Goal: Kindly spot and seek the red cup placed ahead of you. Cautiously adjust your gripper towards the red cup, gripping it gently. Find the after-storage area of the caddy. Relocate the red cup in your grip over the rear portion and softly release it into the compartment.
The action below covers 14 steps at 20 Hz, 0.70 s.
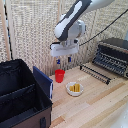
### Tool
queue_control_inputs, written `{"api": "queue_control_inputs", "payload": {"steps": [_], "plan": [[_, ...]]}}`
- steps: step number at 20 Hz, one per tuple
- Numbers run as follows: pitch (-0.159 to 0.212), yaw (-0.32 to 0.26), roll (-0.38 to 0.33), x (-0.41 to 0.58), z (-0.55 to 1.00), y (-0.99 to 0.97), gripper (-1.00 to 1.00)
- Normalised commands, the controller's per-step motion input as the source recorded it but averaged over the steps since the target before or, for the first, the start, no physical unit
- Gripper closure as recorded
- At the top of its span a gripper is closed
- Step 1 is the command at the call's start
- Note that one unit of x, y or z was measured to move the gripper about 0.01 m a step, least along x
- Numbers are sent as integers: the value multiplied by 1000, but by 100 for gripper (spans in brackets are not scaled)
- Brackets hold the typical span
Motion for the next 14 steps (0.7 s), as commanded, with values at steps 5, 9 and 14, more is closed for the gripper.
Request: {"api": "queue_control_inputs", "payload": {"steps": [5,9,14], "plan": [[84,20,45,326,-246,-430,-100],[63,21,7,169,-296,-304,-100],[10,29,0,70,-354,-192,-100]]}}
